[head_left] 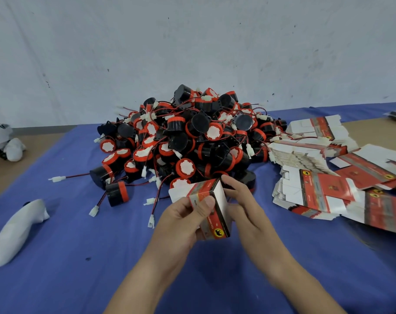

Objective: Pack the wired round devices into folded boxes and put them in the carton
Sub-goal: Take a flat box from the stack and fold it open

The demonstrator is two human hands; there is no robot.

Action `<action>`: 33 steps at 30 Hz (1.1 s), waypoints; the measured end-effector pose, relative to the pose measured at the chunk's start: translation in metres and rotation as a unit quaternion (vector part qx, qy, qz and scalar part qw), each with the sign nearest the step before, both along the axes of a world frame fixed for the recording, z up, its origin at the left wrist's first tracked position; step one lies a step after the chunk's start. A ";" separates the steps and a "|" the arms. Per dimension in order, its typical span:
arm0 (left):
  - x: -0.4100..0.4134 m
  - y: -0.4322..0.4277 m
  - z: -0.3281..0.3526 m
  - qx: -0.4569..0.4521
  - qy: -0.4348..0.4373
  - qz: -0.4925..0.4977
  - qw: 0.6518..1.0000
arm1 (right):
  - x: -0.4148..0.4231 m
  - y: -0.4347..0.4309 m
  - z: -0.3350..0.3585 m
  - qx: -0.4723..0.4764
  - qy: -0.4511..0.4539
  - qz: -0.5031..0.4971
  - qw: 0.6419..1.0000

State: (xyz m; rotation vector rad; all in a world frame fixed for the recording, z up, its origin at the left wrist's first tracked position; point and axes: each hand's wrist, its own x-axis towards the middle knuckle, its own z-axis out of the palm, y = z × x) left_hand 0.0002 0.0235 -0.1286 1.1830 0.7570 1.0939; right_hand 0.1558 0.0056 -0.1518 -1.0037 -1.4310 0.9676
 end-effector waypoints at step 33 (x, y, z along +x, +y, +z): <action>0.021 -0.003 -0.031 0.305 0.343 0.082 0.885 | -0.017 0.018 -0.010 -0.177 0.316 -0.049 0.931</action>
